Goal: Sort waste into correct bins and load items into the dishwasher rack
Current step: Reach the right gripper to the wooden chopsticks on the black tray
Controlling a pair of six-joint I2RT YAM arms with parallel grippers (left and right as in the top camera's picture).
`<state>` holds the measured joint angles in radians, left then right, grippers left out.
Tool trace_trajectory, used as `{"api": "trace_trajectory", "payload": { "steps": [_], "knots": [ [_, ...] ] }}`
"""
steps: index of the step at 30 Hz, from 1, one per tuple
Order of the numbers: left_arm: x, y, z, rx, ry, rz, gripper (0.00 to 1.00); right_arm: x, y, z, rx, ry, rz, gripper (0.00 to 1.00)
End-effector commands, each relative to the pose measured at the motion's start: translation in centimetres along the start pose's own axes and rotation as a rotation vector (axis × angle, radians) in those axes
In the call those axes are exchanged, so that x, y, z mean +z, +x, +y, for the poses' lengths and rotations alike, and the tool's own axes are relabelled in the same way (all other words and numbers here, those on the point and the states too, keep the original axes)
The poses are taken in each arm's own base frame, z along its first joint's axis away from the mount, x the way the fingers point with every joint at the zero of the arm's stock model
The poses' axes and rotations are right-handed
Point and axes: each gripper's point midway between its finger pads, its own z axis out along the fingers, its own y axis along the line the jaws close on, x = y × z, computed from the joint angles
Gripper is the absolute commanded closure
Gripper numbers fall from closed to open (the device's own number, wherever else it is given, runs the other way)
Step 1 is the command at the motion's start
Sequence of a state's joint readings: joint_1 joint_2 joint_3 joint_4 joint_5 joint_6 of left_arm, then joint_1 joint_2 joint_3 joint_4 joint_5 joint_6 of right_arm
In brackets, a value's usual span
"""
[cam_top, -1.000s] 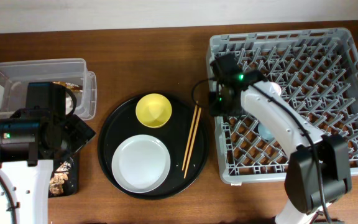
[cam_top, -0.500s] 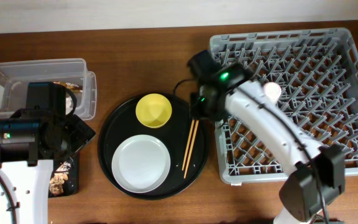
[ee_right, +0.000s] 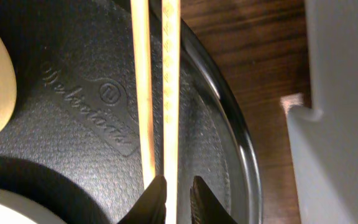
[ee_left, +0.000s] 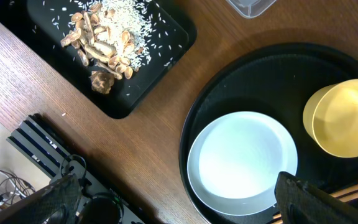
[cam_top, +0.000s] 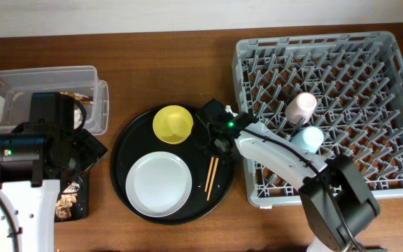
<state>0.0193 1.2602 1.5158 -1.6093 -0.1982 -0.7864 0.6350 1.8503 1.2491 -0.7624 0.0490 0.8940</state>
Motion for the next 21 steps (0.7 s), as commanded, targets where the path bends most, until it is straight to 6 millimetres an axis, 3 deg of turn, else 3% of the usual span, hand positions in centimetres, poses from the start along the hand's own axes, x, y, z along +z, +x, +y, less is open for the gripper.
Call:
{"api": "trace_trajectory", "payload": {
  "steps": [1, 5, 18, 21],
  "knots": [
    [-0.3, -0.1, 0.2, -0.005, 0.006, -0.013, 0.01, 2.0, 0.6, -0.9, 0.012, 0.052, 0.022, 0.83],
    [-0.3, -0.1, 0.2, -0.005, 0.006, -0.013, 0.01, 3.1, 0.9, -1.1, 0.01, 0.073, 0.039, 0.83],
    [-0.3, -0.1, 0.1, -0.005, 0.006, -0.012, 0.01, 3.0, 0.7, -0.9, 0.011, 0.057, 0.041, 0.84],
    [-0.3, -0.1, 0.2, -0.005, 0.006, -0.013, 0.01, 2.5, 0.6, 0.2, -0.025, 0.019, 0.056, 0.84]
  ]
}}
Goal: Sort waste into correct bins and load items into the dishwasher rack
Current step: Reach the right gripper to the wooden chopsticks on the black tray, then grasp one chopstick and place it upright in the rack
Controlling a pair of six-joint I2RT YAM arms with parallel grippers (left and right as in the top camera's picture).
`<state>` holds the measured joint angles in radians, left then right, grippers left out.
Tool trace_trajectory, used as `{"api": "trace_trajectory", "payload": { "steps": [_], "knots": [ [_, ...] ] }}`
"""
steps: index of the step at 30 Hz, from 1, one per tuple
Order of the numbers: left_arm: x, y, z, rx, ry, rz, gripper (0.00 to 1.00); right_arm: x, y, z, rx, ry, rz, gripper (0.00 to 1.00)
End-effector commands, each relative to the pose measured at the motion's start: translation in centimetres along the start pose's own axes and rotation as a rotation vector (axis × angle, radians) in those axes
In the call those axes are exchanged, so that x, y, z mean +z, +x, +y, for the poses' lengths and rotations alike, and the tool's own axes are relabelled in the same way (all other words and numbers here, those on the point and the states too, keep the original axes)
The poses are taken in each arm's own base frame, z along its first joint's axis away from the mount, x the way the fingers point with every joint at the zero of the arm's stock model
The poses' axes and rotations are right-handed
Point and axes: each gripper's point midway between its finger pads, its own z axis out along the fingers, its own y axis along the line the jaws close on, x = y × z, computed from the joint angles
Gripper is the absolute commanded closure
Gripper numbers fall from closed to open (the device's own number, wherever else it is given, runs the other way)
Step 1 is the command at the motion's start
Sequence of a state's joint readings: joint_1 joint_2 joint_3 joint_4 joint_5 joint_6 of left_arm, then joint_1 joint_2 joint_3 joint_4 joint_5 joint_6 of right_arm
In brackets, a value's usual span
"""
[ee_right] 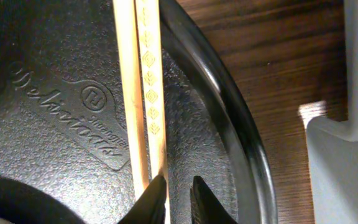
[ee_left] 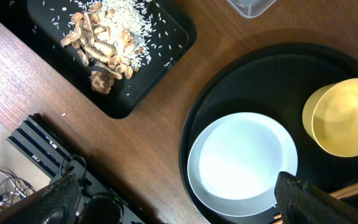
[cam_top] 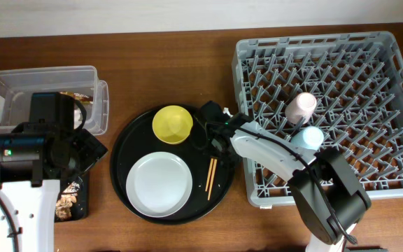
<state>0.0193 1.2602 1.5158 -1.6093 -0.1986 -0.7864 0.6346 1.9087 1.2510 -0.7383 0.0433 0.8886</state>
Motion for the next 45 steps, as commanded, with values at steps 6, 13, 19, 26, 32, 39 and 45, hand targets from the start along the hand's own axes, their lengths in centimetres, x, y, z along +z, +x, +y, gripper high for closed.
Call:
{"api": "trace_trajectory", "payload": {
  "steps": [6, 13, 19, 26, 32, 39, 45],
  "knots": [
    [-0.3, -0.1, 0.1, -0.005, 0.007, -0.012, 0.01, 0.4, -0.3, 0.0, -0.019, 0.022, -0.001, 0.83],
    [-0.3, -0.1, 0.1, -0.005, 0.006, -0.012, 0.01, 0.4, -0.3, -0.1, -0.029, 0.025, 0.002, 0.83],
    [-0.3, -0.1, 0.1, -0.005, 0.006, -0.012, 0.01, -1.4, -0.6, 2.2, -0.173, -0.065, 0.01, 0.83],
    [-0.3, -0.1, 0.1, -0.005, 0.006, -0.012, 0.01, -1.4, -0.6, 2.1, -0.204, -0.065, 0.012, 0.77],
    [-0.3, -0.1, 0.1, -0.005, 0.006, -0.012, 0.01, -0.7, -0.6, 1.8, -0.2, -0.043, 0.012, 0.69],
    [-0.3, -0.1, 0.1, -0.005, 0.006, -0.012, 0.01, 1.8, -0.1, 1.3, -0.203, -0.002, 0.043, 0.7],
    [-0.3, -0.1, 0.1, -0.005, 0.006, -0.012, 0.01, 2.0, -0.2, 1.4, -0.199, -0.004, 0.042, 0.96]
  ]
}}
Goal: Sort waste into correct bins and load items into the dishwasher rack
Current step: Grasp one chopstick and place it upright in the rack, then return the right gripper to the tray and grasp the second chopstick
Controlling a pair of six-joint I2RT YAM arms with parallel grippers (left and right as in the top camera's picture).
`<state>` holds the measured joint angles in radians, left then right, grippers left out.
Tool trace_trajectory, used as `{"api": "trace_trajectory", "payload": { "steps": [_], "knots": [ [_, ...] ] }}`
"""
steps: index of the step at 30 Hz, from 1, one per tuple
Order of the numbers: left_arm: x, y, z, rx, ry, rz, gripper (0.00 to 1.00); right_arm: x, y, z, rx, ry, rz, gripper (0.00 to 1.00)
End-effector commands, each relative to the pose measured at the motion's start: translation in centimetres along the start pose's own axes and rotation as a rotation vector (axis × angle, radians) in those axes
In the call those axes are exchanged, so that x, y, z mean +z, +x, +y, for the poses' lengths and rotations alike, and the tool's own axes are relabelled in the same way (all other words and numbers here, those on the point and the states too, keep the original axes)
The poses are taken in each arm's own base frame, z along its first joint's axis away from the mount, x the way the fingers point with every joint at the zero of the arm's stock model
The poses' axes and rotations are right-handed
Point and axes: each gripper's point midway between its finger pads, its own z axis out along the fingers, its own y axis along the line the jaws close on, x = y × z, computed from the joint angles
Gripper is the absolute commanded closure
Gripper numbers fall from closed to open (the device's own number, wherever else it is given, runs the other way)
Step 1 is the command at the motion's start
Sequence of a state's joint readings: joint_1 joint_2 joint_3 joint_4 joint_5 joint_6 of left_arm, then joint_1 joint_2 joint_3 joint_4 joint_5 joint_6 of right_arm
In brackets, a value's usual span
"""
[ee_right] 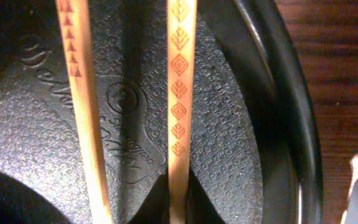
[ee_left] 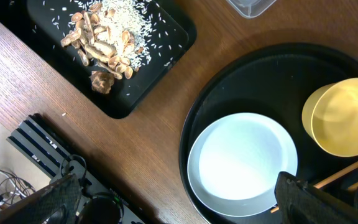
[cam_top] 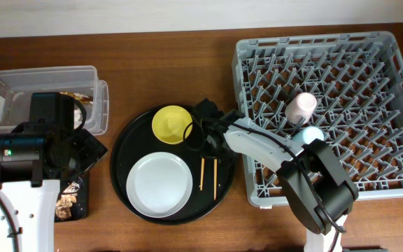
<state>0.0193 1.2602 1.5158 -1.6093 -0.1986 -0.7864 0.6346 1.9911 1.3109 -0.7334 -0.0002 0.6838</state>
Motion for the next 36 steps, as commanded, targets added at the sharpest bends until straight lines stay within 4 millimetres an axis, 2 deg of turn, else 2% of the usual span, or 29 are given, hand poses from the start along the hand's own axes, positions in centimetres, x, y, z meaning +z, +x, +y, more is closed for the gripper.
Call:
{"api": "trace_trajectory", "payload": {
  "steps": [1, 3, 5, 6, 10, 12, 14, 15, 19, 22, 25, 27, 28, 29, 33, 36],
  "knots": [
    [-0.3, -0.1, 0.1, -0.005, 0.006, -0.012, 0.01, 0.4, -0.1, 0.0, 0.01, 0.012, 0.002, 0.96],
    [-0.3, -0.1, 0.1, -0.005, 0.006, -0.012, 0.01, 0.1, -0.1, 0.3, 0.01, -0.001, 0.005, 0.96],
    [-0.3, -0.1, 0.1, -0.005, 0.006, -0.012, 0.01, -1.5, -0.9, 0.4, 0.024, -0.017, 0.001, 0.96],
    [-0.3, -0.1, 0.1, -0.005, 0.006, -0.012, 0.01, -2.9, -1.5, 0.2, 0.034, -0.017, -0.006, 0.96],
    [-0.3, -0.1, 0.1, -0.005, 0.006, -0.012, 0.01, -10.4, -6.3, -1.3, -0.002, -0.057, -0.097, 0.96],
    [-0.3, -0.1, 0.1, -0.005, 0.006, -0.012, 0.01, -15.5, -9.6, -3.6, -0.053, -0.065, -0.179, 0.96],
    [-0.3, -0.1, 0.1, -0.005, 0.006, -0.012, 0.01, -17.9, -11.7, -6.1, -0.078, -0.056, -0.23, 0.96],
    [-0.3, -0.1, 0.1, -0.005, 0.006, -0.012, 0.01, -18.8, -13.1, -8.1, -0.104, -0.04, -0.26, 0.96],
    [-0.3, -0.1, 0.1, -0.005, 0.006, -0.012, 0.01, -18.9, -15.3, -13.4, -0.15, 0.014, -0.287, 0.96],
    [-0.3, -0.1, 0.1, -0.005, 0.007, -0.012, 0.01, -18.2, -16.3, -15.9, -0.147, 0.023, -0.291, 0.95],
    [-0.3, -0.1, 0.1, -0.005, 0.006, -0.012, 0.01, -17.2, -17.2, -15.9, -0.161, -0.006, -0.291, 0.95],
    [-0.3, -0.1, 0.1, -0.005, 0.007, -0.012, 0.01, -16.5, -17.7, -15.4, -0.169, -0.017, -0.295, 0.88],
    [-0.3, -0.1, 0.1, -0.005, 0.006, -0.012, 0.01, -16.1, -17.8, -15.3, -0.17, -0.016, -0.293, 0.83],
    [-0.3, -0.1, 0.1, -0.005, 0.006, -0.012, 0.01, -15.8, -17.9, -15.4, -0.169, -0.015, -0.288, 0.7],
    [-0.3, -0.1, 0.1, -0.005, 0.007, -0.012, 0.01, -14.5, -17.4, -15.2, -0.165, -0.019, -0.246, 0.65],
    [-0.3, -0.1, 0.1, -0.005, 0.006, -0.012, 0.01, -14.6, -16.1, -14.5, -0.122, -0.046, -0.201, 0.63]
  ]
}}
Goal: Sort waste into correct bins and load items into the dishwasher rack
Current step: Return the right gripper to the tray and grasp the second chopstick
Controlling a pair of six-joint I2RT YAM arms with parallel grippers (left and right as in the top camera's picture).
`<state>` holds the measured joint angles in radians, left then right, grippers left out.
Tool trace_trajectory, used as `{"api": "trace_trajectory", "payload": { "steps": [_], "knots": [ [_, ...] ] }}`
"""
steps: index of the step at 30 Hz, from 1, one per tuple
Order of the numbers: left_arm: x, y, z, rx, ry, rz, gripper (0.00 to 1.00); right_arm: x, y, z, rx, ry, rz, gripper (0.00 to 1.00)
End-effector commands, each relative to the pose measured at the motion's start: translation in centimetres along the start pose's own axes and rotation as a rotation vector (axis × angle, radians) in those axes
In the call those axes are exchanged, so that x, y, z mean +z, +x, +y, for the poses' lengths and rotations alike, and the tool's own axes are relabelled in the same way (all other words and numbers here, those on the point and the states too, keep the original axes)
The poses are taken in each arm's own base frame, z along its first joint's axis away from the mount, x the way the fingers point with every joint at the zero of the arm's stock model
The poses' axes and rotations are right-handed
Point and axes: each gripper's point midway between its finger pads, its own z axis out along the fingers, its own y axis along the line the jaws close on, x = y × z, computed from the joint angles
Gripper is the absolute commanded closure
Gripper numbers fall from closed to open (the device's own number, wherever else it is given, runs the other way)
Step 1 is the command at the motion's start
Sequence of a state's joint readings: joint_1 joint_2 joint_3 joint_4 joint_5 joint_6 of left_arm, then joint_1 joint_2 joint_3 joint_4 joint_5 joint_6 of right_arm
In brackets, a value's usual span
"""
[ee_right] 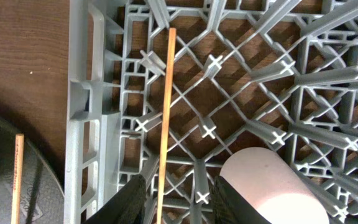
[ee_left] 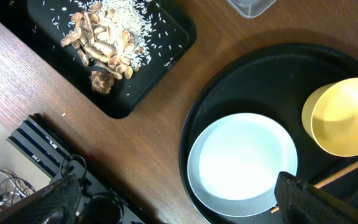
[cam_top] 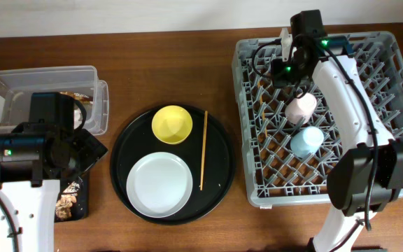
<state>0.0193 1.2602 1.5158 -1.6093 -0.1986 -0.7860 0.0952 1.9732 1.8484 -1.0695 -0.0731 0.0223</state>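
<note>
My right gripper [ee_right: 179, 186] hangs open over the far left corner of the grey dishwasher rack [cam_top: 242, 105]. One wooden chopstick [ee_right: 166, 93] lies lengthwise between its fingers, close to the left one, over the rack's grid [ee_right: 82, 93]. The second chopstick [cam_top: 202, 150] lies on the round black tray [cam_top: 121, 157], with its tip showing in the right wrist view [ee_right: 16, 180]. A yellow bowl [cam_top: 172, 124] and a white plate [cam_top: 159, 184] also sit on that tray. My left gripper [ee_left: 179, 205] is open above the tray's left edge, holding nothing.
A pink cup [cam_top: 301, 108] and a blue cup [cam_top: 306, 141] stand upside down in the rack. A clear plastic bin [cam_top: 44, 77] sits at the far left. In front of it is a black rectangular tray with rice and food scraps [ee_left: 110, 50].
My right gripper was low over the black tray at the two chopsticks; it is now open over the rack with one chopstick there. The other chopstick lies further back on the tray.
My right gripper stood on the black tray with its fingers close around one chopstick of a pair lying side by side. Then the two sticks lay parted under it. Now one stick is at the rack and one is on the tray. The left arm has stayed still.
</note>
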Motion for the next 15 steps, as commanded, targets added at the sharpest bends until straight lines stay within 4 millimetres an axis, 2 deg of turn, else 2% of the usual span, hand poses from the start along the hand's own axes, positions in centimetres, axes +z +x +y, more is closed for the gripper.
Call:
{"api": "trace_trajectory", "payload": {
  "steps": [1, 2, 3, 5, 7, 8, 12, 15],
  "knots": [
    [-0.3, -0.1, 0.1, -0.005, 0.006, -0.012, 0.01, -0.1, 1.3, 2.1, 0.026, -0.078, 0.053, 0.63],
    [-0.3, -0.1, 0.1, -0.005, 0.007, -0.012, 0.01, -0.4, 1.6, 3.1, 0.024, -0.128, 0.067, 0.64],
    [-0.3, -0.1, 0.1, -0.005, 0.006, -0.012, 0.01, -1.1, 2.3, 5.6, 0.014, -0.232, 0.092, 0.64],
    [-0.3, -0.1, 0.1, -0.005, 0.006, -0.012, 0.01, -1.9, 3.3, 9.2, -0.012, -0.364, 0.128, 0.63],
    [-0.3, -0.1, 0.1, -0.005, 0.006, -0.012, 0.01, -2.1, 4.5, 12.3, -0.015, -0.397, 0.172, 0.64],
    [-0.3, -0.1, 0.1, -0.005, 0.006, -0.012, 0.01, -2.0, 5.0, 13.7, -0.019, -0.376, 0.187, 0.62],
    [-0.3, -0.1, 0.1, -0.005, 0.007, -0.012, 0.01, -0.3, 6.8, 16.0, 0.061, -0.119, 0.192, 0.61],
    [-0.3, -0.1, 0.1, -0.005, 0.006, -0.012, 0.01, 1.5, 8.7, 18.6, 0.07, 0.0, 0.19, 0.61]
  ]
}}
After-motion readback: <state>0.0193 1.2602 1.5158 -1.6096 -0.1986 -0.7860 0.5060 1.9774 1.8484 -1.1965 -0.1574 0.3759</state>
